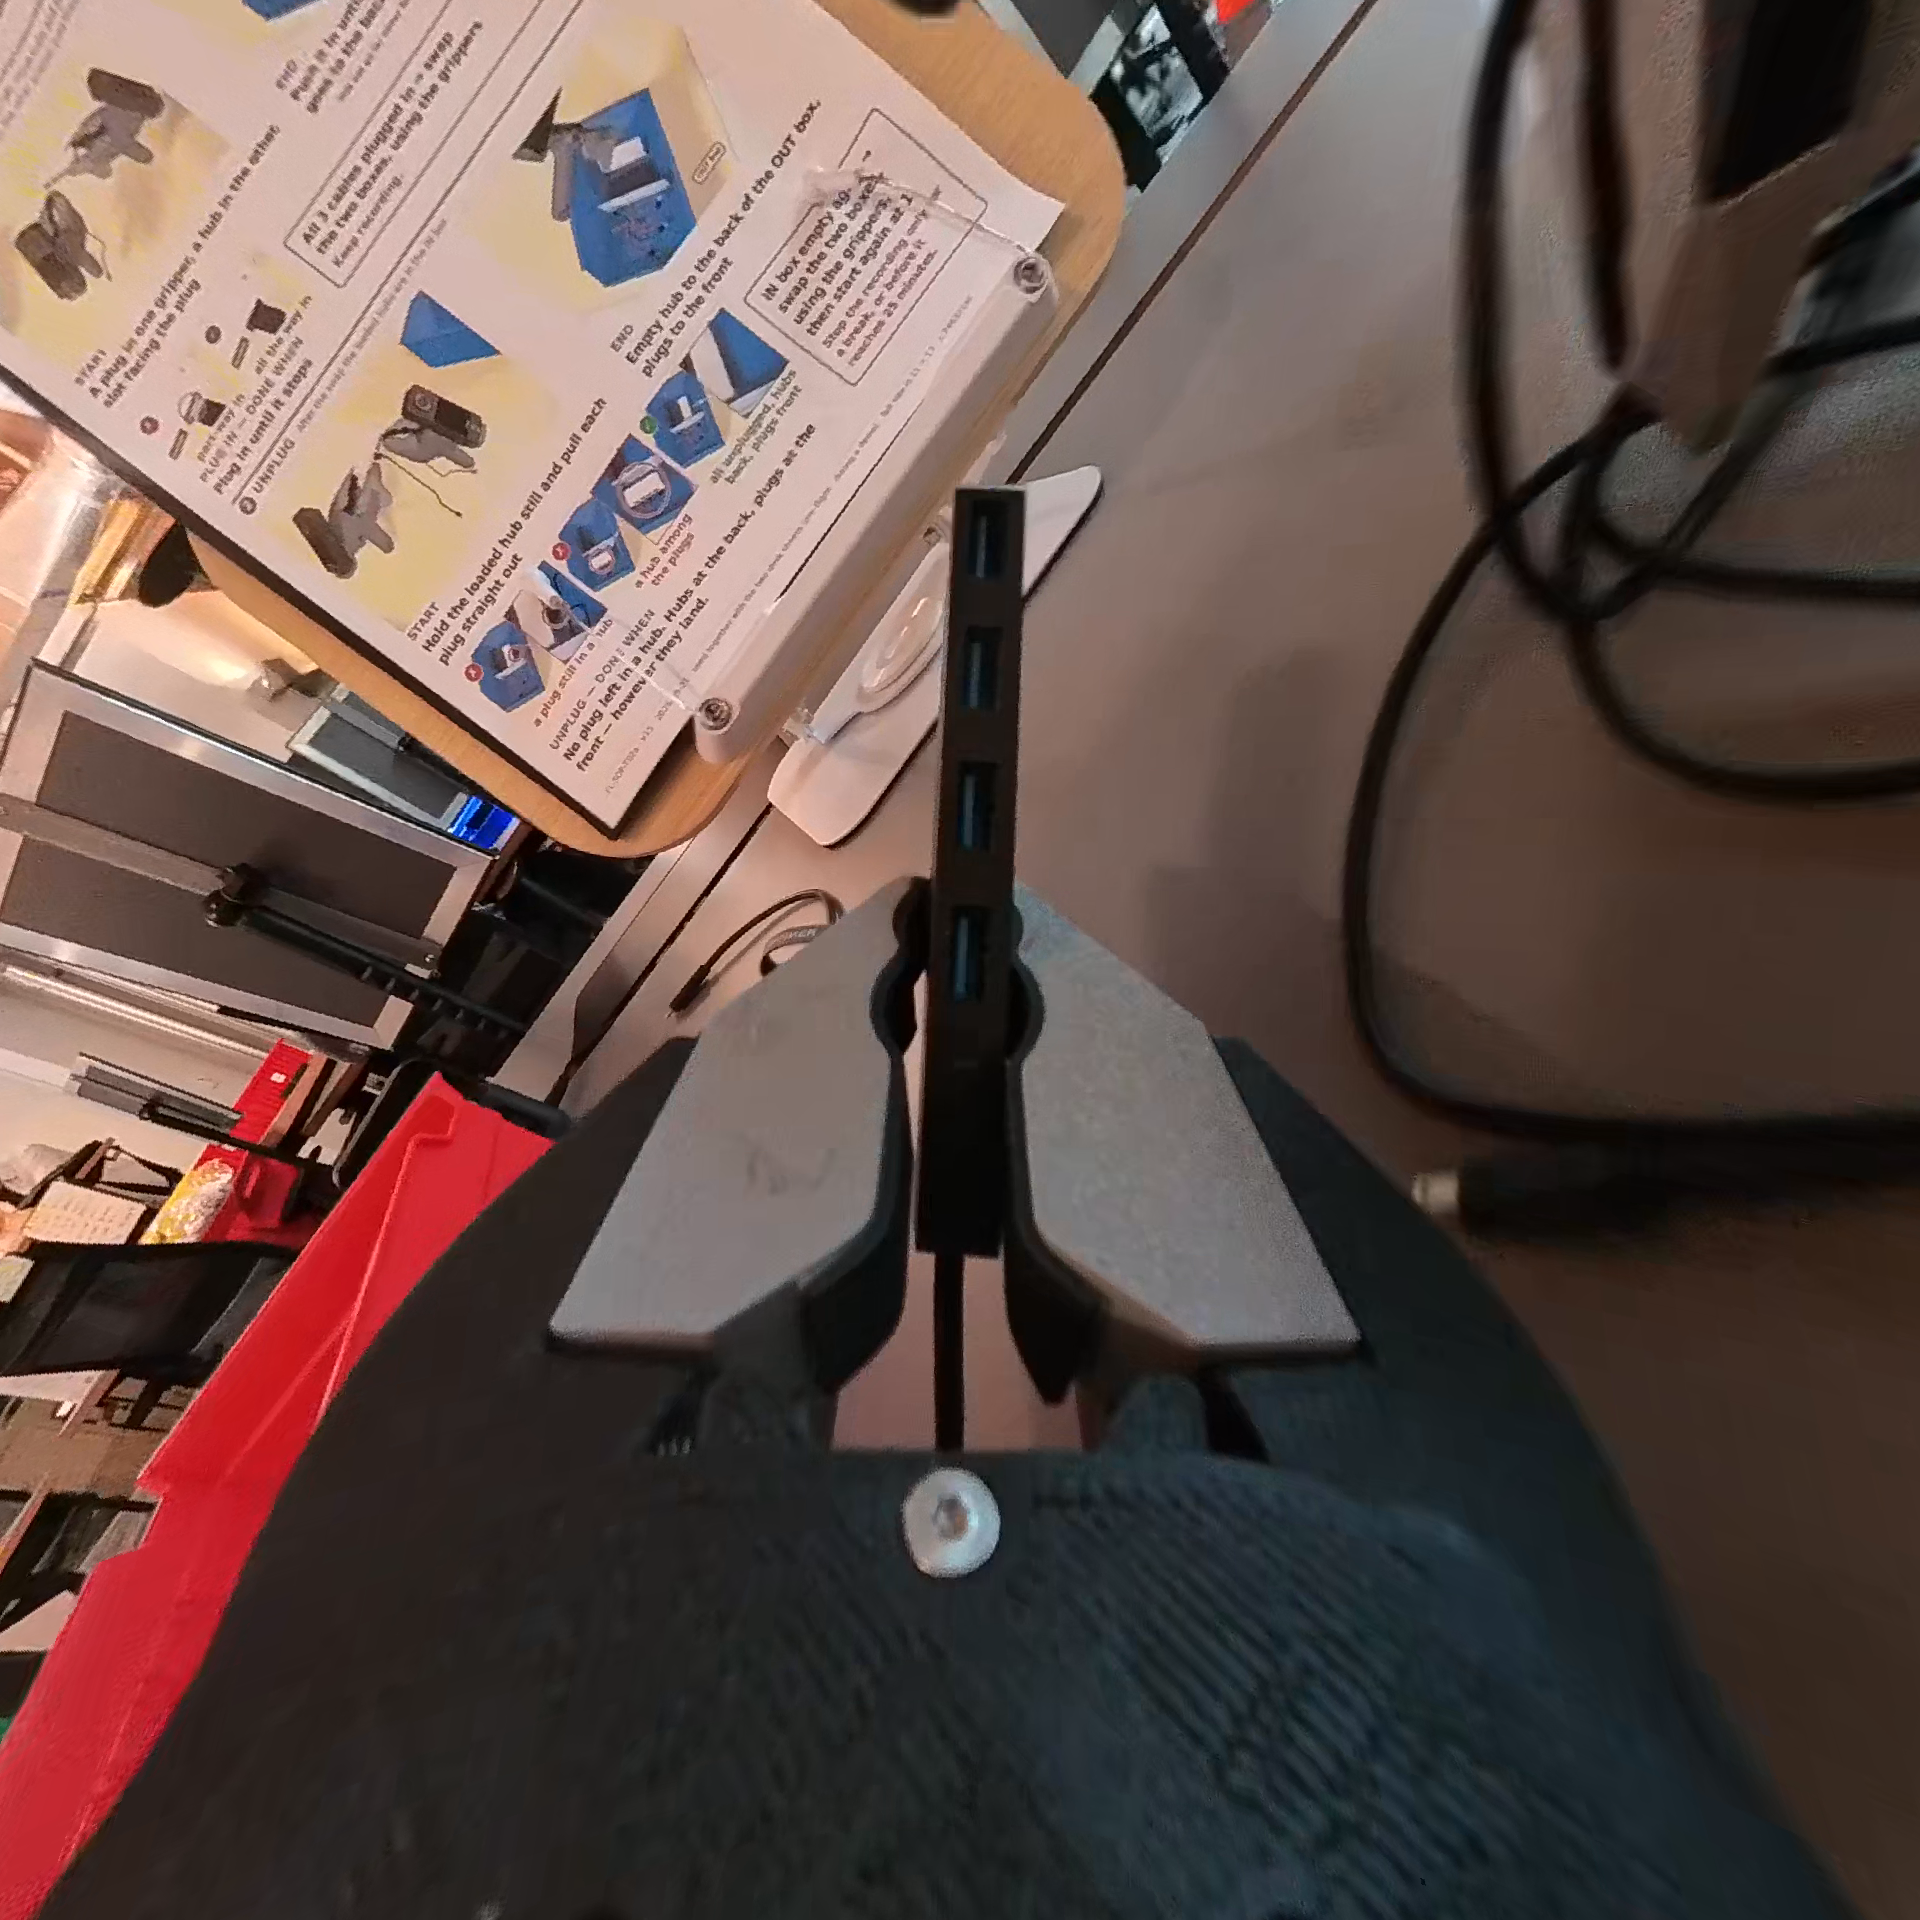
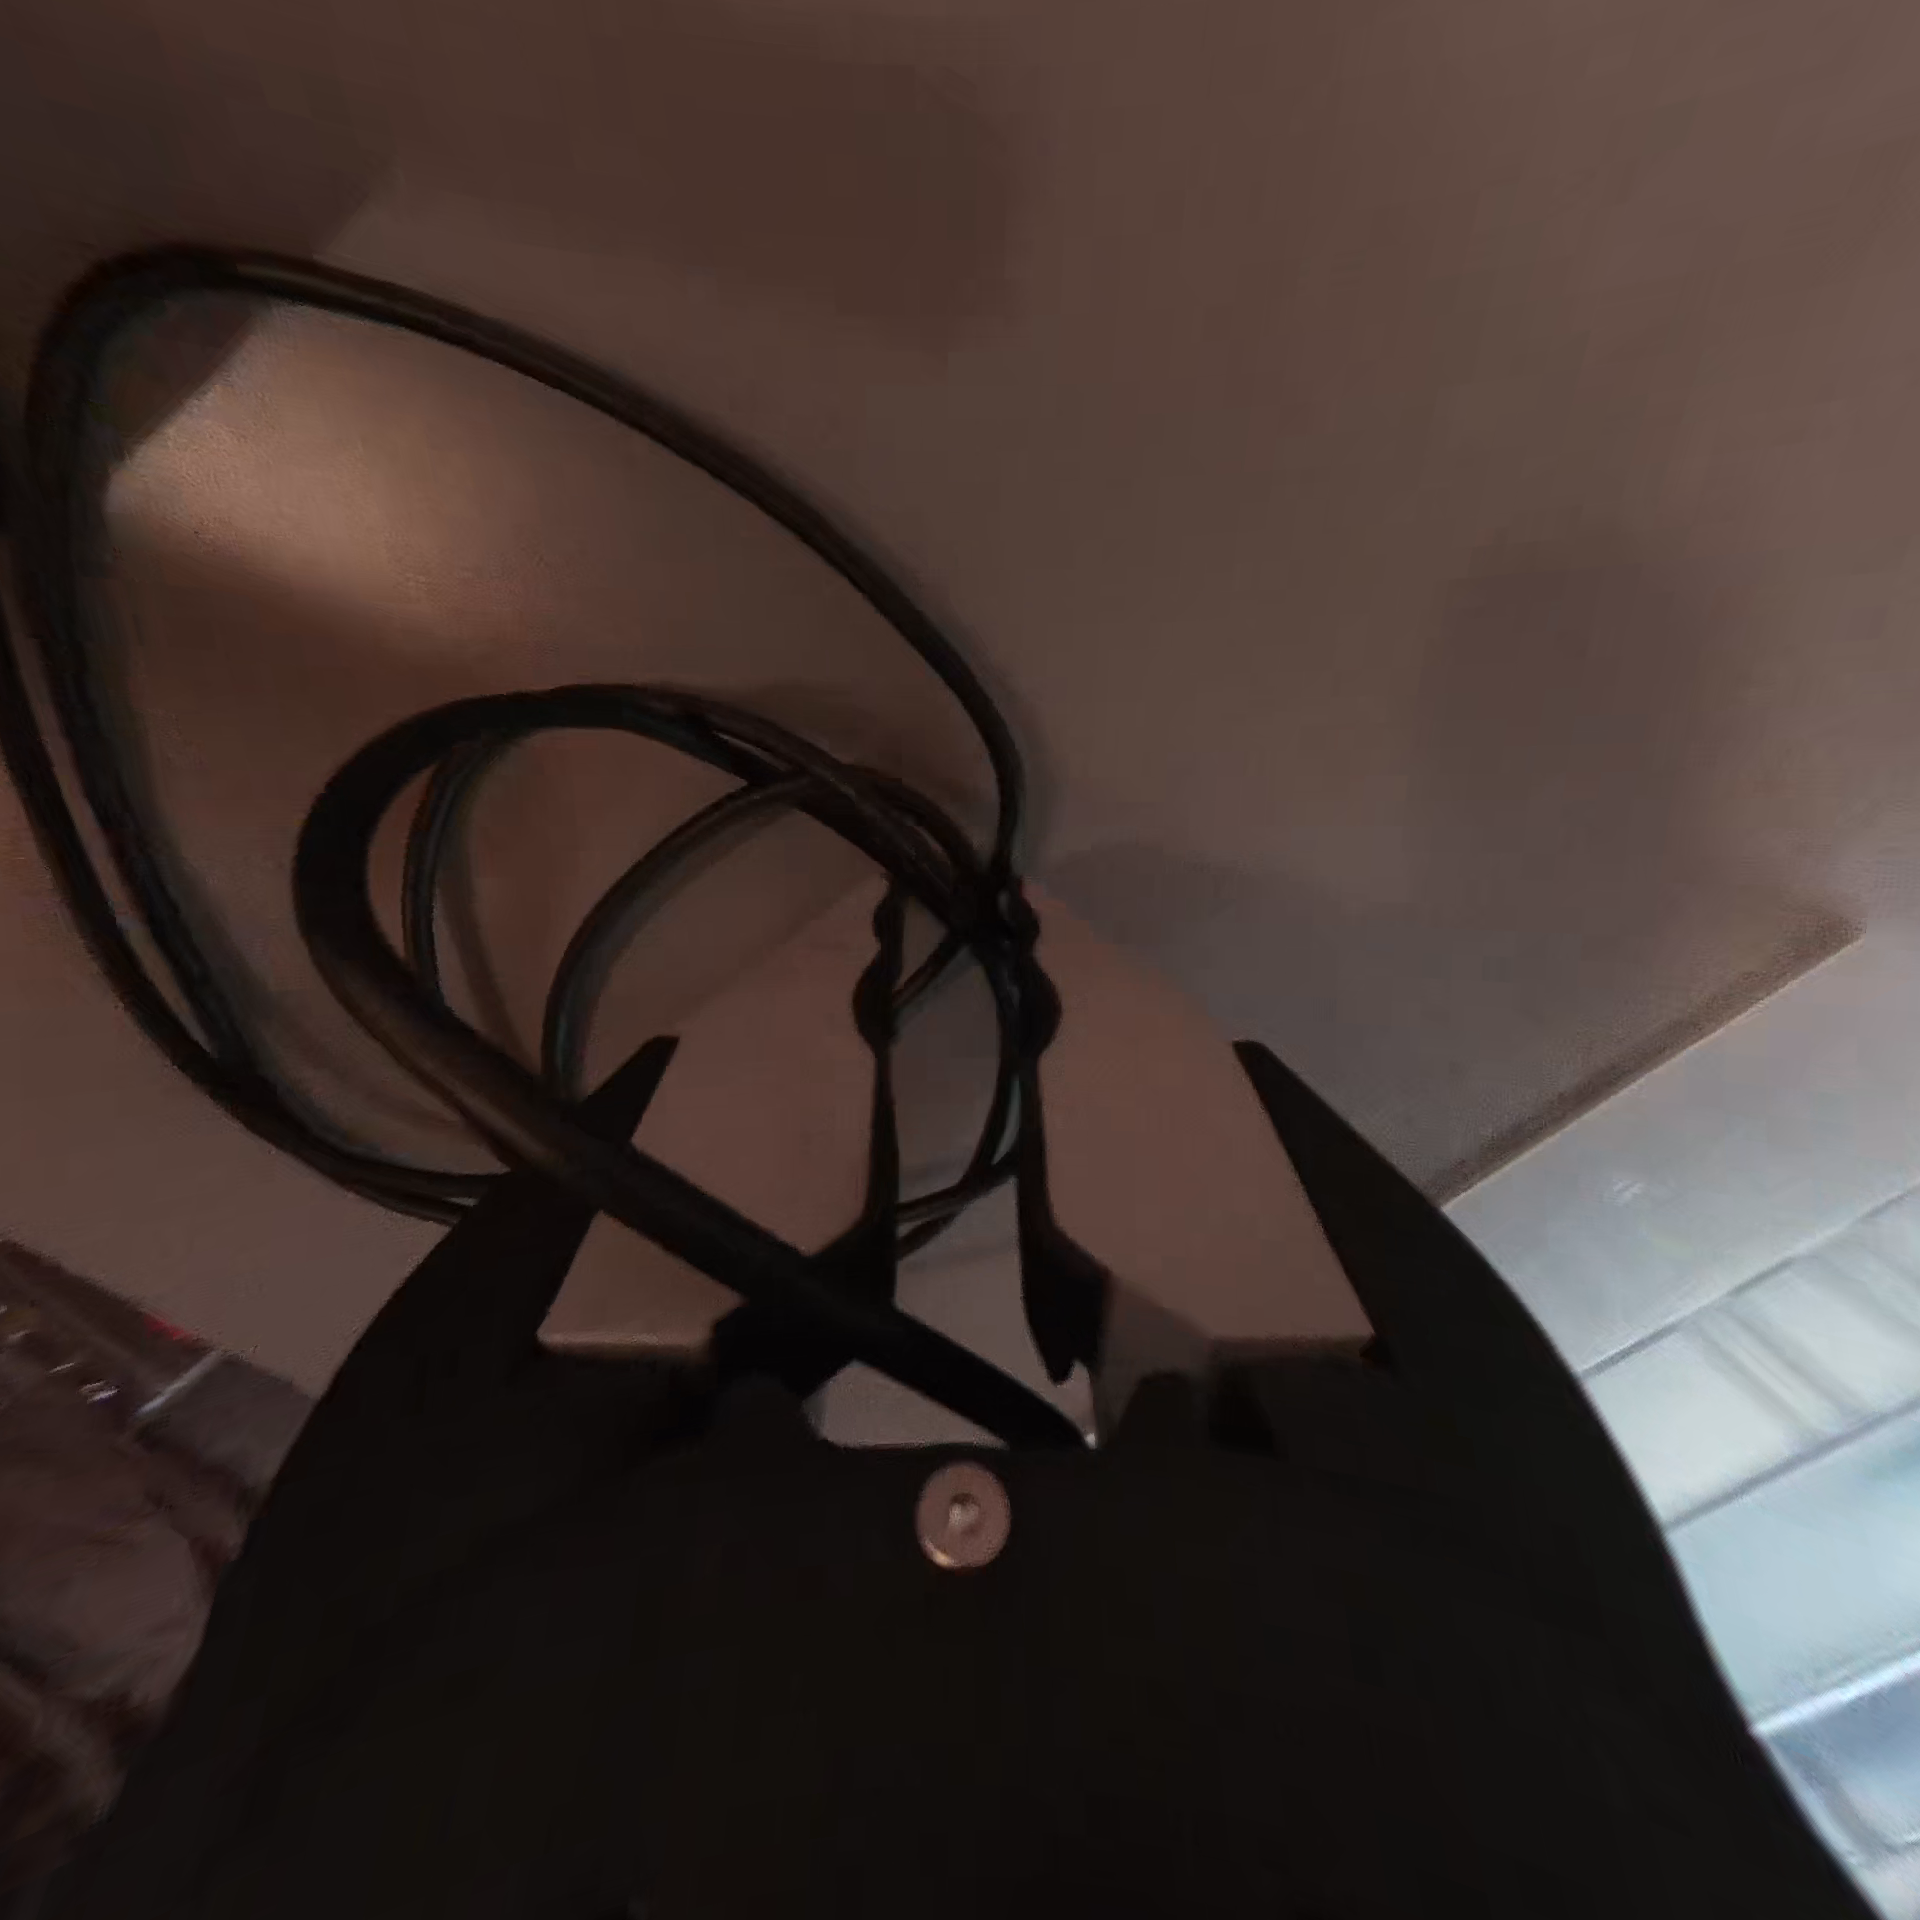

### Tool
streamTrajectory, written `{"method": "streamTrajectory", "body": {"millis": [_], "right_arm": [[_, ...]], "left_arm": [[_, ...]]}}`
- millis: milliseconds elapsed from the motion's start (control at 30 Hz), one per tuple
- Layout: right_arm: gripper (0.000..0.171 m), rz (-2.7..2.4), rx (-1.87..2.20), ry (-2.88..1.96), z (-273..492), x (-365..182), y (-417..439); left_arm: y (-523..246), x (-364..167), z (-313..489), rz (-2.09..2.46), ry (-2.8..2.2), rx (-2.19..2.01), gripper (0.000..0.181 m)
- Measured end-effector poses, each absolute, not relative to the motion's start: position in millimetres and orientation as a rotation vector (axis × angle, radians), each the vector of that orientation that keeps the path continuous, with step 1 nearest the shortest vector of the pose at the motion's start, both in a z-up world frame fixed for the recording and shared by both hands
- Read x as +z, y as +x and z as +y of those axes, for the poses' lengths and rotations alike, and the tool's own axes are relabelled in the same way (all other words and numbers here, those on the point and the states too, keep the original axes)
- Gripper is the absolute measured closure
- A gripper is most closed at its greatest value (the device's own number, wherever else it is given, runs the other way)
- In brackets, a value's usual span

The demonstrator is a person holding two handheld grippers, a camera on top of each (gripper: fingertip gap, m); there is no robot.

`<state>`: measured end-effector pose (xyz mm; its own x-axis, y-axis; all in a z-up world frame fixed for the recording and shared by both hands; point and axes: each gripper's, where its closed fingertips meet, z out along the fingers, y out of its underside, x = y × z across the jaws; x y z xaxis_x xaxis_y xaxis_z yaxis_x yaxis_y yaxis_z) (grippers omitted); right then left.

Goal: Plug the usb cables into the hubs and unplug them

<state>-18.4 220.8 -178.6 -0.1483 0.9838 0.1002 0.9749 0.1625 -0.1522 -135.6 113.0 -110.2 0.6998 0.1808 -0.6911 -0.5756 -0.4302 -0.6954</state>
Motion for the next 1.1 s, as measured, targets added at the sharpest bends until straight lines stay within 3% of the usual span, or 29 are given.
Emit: {"method": "streamTrajectory", "body": {"millis": [133, 233, 300, 400, 533, 767, 933, 1100], "right_arm": [[0.162, -2.373, 0.202, -1.343, 187, -132, -67], [0.162, -2.511, 0.220, -0.897, 151, -102, -54], [0.147, -2.573, -0.009, -0.790, 160, -99, -30], [0.118, -2.570, -0.277, -0.769, 182, -92, 1], [0.116, -2.465, -0.463, -0.814, 210, -69, 27], [0.116, -2.362, 0.096, -0.988, 125, -42, 15], [0.125, -2.399, 0.270, -1.113, 73, -70, -2], [0.116, -2.644, 0.102, -1.137, 57, -128, 16]], "left_arm": [[-146, -105, 108, 0.228, -1.821, 0.863, 0.172], [-155, -102, 103, 0.151, -1.816, 0.825, 0.172], [-158, -103, 102, 0.129, -1.822, 0.792, 0.171], [-157, -103, 103, 0.129, -1.821, 0.773, 0.171], [-152, -108, 106, 0.172, -1.838, 0.811, 0.172], [-149, -113, 108, 0.204, -1.858, 0.832, 0.171], [-150, -112, 107, 0.199, -1.857, 0.830, 0.171], [-149, -112, 107, 0.206, -1.855, 0.822, 0.172]]}}
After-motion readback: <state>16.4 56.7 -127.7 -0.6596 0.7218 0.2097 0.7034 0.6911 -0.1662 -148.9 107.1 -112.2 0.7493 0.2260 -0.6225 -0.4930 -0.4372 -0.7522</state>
